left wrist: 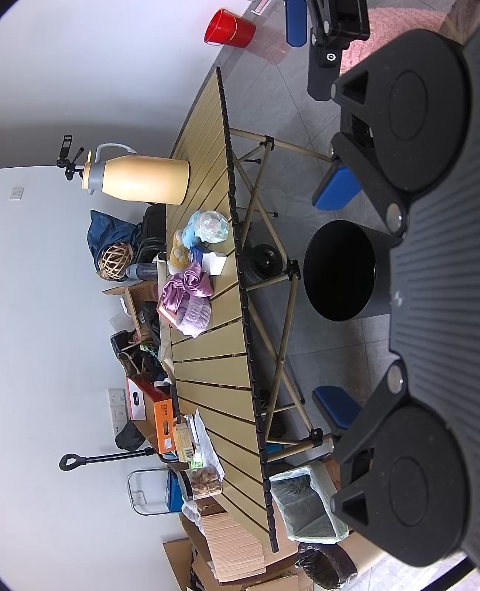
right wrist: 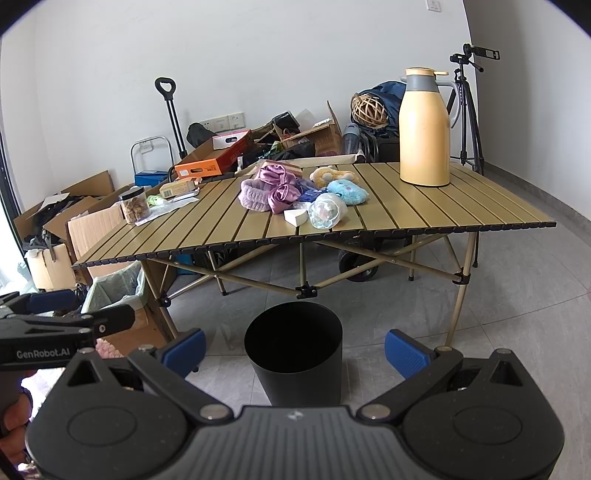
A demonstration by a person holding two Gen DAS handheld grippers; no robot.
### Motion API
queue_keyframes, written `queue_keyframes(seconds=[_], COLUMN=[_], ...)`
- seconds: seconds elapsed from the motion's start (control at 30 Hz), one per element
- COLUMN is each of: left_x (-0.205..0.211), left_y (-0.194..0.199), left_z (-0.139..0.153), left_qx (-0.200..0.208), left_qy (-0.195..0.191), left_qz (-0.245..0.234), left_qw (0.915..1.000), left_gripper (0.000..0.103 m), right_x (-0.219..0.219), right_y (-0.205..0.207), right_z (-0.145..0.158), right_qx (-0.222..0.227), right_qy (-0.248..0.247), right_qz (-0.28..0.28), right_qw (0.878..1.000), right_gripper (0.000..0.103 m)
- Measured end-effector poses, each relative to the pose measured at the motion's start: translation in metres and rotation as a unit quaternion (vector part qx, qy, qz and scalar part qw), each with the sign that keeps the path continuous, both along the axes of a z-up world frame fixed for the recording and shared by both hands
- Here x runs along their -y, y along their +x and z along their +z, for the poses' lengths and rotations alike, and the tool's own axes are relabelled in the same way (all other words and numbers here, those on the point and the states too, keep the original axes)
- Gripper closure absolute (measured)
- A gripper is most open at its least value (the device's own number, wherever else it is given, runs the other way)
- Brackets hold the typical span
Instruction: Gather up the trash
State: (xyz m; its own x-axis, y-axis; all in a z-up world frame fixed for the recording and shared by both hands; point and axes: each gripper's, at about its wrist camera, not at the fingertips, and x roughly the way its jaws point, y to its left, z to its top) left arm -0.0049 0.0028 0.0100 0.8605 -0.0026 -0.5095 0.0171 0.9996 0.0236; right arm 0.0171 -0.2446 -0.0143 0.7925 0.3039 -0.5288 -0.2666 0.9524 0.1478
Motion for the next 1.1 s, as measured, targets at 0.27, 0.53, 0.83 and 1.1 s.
queue_keyframes(seconds=[0.27, 0.53, 0.83, 1.1], left_x=[-0.0011, -0.0006, -0.0012, -0.0071], left_y=[0.0003, -0.0001, -0.0001, 0.0093], left_z=[0.0016, 0.0012, 0.0017, 0.0039], left_qx=[0.001, 0.001, 0.001, 0.004], left_qy=[0.000, 0.001, 0.001, 0.008], left_qz=[0.000, 0.000, 0.000, -0.004], left_qw=[1.0000, 1.0000, 1.0000, 1.0000], left_gripper=[0.000, 0.000, 0.000, 0.000], right_x=[0.0002, -0.0011, -0.0070, -0.0063], right_y=[0.0002, -0.0002, -0.0009, 0.0050], right_z=[0.0000, -0.0006, -0.0034, -0.0016], right_qx=[0.000, 0.000, -0.003, 0.006], right_qy=[0.000, 0.000, -0.001, -0.007], right_qz=[0.001, 0.001, 0.003, 0.006], right_qw=[1.000, 1.000, 1.000, 1.000], right_gripper=[0.000, 0.000, 0.000, 0.000])
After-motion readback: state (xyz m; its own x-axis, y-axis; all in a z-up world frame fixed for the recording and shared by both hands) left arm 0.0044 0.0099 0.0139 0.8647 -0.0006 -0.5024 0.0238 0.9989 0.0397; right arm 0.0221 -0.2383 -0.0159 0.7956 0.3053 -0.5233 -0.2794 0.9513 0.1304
